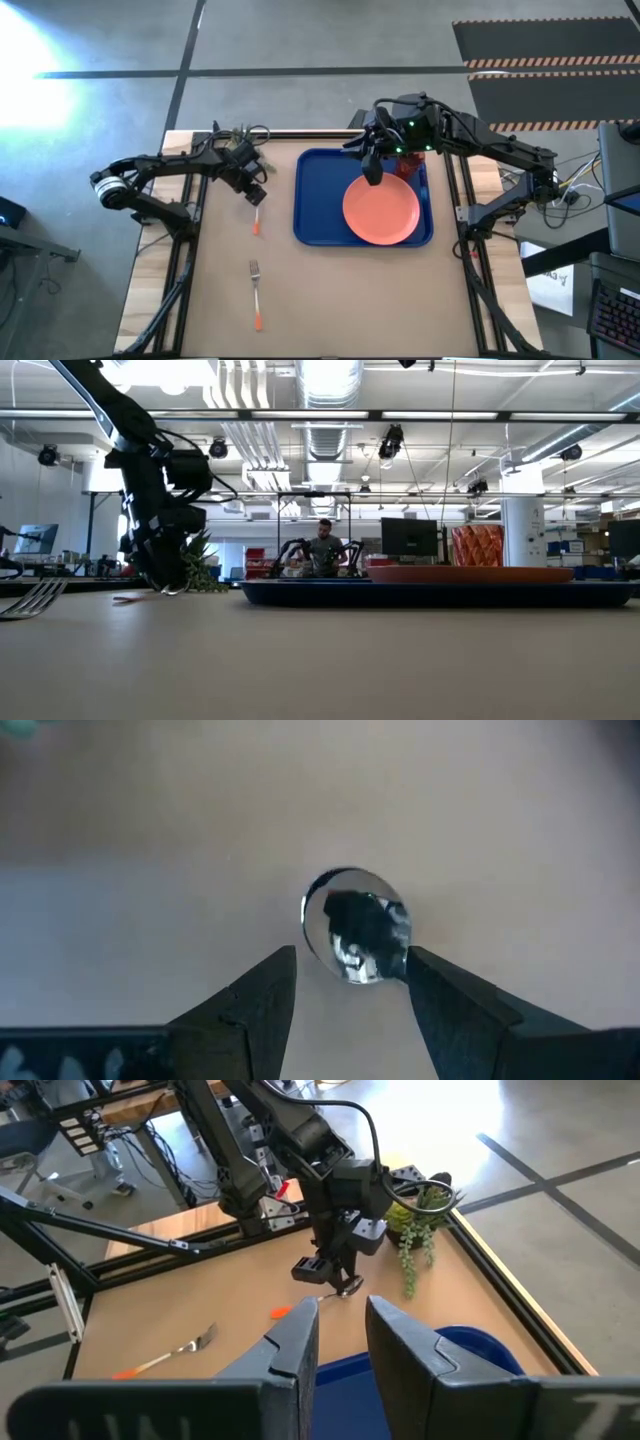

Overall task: Pick and place plate/cup/fork/spoon on tray
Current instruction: Put the orange spoon on the blue serving tray to the left of the orange plate

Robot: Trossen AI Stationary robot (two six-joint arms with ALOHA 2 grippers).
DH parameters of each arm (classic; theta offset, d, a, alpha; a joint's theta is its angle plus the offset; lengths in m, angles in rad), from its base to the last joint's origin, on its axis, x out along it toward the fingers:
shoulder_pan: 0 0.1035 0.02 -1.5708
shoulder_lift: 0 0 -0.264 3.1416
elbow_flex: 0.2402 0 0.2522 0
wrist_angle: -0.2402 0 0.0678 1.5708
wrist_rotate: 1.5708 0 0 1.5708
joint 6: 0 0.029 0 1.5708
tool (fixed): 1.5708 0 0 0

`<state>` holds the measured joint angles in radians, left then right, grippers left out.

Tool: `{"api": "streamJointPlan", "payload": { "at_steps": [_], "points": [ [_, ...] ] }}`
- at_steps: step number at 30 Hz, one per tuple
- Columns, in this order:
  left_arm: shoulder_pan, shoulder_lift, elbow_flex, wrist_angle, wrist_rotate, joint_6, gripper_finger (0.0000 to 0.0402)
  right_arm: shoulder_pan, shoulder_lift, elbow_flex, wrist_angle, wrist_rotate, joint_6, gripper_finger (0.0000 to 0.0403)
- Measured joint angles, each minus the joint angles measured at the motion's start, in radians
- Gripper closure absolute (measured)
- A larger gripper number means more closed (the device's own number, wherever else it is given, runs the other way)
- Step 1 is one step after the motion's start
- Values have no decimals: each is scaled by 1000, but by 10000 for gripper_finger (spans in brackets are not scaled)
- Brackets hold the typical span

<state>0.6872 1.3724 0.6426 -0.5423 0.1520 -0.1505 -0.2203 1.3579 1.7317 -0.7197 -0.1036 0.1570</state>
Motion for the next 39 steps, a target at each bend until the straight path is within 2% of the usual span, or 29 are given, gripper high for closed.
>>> {"api": "streamJointPlan", "payload": {
  "at_steps": [5, 17, 36, 39],
  "points": [
    [0, 0, 0, 15, -1, 1, 249, 0, 0, 0, 0, 0, 0, 325],
    [0, 0, -11, 43, -4, 0, 393, 0, 0, 0, 0, 1, 0, 329],
    [0, 0, -11, 101, -14, -26, 401, 0, 0, 0, 0, 1, 0, 325],
    [0, 0, -6, 120, 6, -26, 389, 0, 0, 0, 0, 1, 0, 324]
  ]
}}
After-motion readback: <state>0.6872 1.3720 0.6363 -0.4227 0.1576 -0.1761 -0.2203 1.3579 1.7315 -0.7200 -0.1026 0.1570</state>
